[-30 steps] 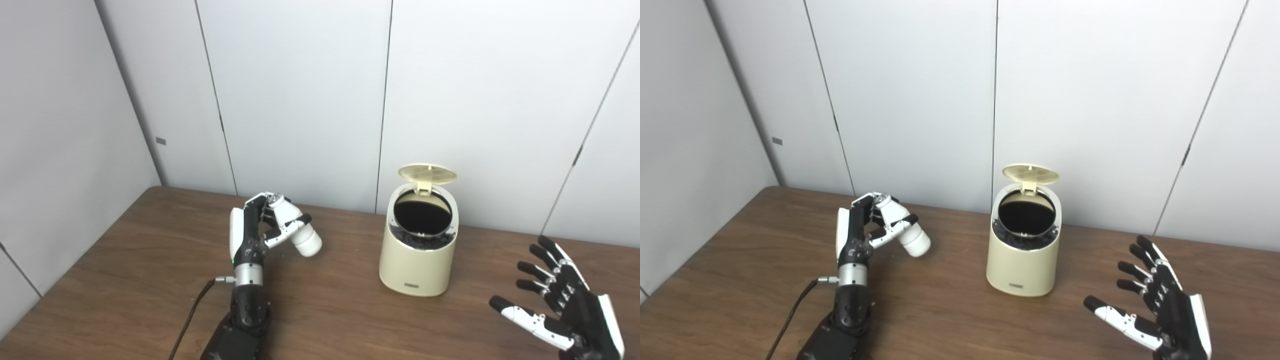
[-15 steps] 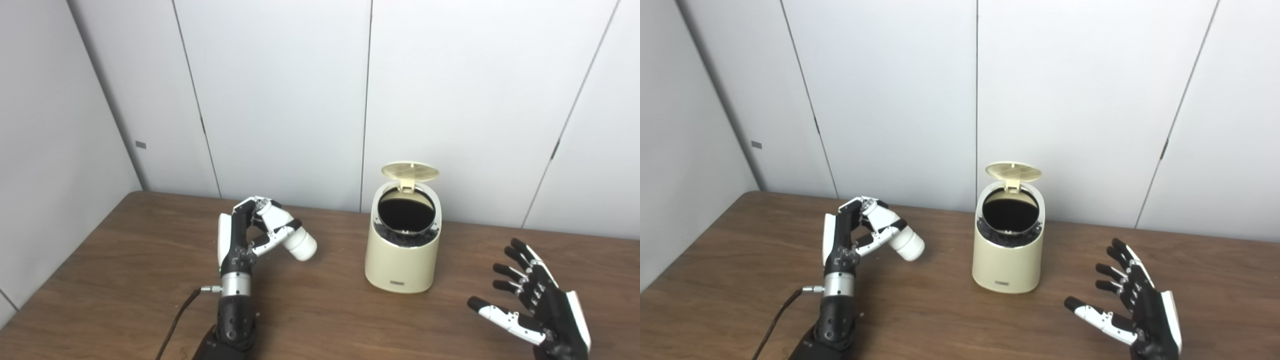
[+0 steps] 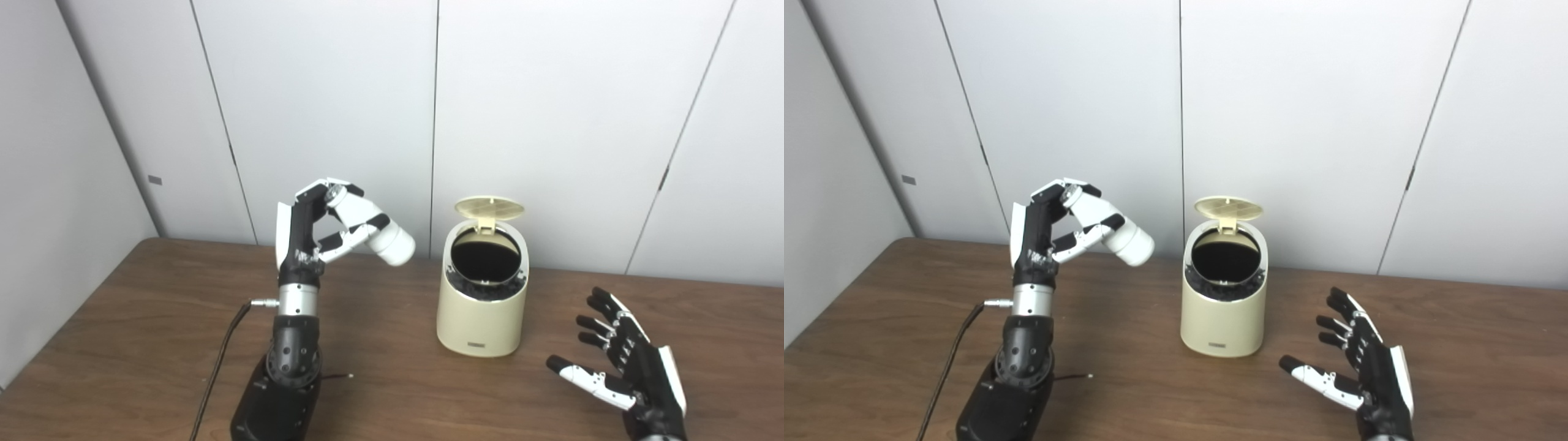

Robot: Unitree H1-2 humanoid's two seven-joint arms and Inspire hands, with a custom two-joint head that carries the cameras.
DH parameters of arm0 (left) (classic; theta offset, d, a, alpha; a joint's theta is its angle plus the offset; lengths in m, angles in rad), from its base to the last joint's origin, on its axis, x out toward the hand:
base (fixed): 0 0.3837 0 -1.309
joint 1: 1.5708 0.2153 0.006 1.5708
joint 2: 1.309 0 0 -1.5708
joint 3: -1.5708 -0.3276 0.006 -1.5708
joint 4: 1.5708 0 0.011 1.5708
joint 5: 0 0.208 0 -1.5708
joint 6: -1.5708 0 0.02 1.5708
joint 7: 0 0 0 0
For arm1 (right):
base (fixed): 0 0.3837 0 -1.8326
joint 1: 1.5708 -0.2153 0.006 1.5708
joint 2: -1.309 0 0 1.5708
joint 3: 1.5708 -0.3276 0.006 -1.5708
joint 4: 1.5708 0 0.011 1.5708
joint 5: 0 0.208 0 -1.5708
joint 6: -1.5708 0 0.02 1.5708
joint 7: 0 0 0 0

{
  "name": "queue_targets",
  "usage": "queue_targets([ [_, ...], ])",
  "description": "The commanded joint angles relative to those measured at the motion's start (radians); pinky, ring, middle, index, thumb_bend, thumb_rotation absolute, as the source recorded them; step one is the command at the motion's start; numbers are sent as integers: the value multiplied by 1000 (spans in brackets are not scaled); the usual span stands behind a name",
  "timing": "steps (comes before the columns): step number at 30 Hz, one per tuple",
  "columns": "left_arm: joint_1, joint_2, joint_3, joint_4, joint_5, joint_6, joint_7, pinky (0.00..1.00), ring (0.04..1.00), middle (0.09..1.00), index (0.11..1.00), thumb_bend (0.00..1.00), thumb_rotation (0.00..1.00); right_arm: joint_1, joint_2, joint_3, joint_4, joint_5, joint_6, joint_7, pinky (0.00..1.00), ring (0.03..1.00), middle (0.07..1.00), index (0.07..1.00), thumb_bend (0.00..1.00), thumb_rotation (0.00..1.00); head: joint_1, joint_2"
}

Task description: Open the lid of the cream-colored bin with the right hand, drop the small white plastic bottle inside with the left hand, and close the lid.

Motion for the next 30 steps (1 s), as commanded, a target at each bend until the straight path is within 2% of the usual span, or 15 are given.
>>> queue_targets([
  [1, -55, -3, -4, -49, 36, -10, 5, 367, 447, 484, 496, 479, 0, -36, 9, 0, -22, 3, -61, -11, 709, 766, 874, 858, 717, 125, -3, 0],
  [10, -111, -39, -7, -83, 49, 10, -6, 368, 445, 482, 495, 479, 0, -39, 10, 5, -10, -11, -76, -18, 696, 761, 880, 862, 730, 184, -11, -3],
  [13, -116, -54, -12, -87, 54, 20, -5, 368, 444, 482, 496, 479, 0, -38, 16, 4, -13, -13, -70, -23, 701, 763, 883, 862, 722, 156, -15, -1],
  [23, -108, -102, -27, -50, 67, -16, 17, 368, 447, 489, 492, 479, 0, -40, 21, 2, -12, -14, -78, -31, 705, 760, 879, 859, 711, 115, -25, 1],
  [30, -96, -128, -34, -14, 66, -50, 25, 360, 444, 483, 501, 479, 0, -38, 26, 2, -18, -10, -75, -34, 720, 770, 876, 861, 717, 125, -33, 7],
])
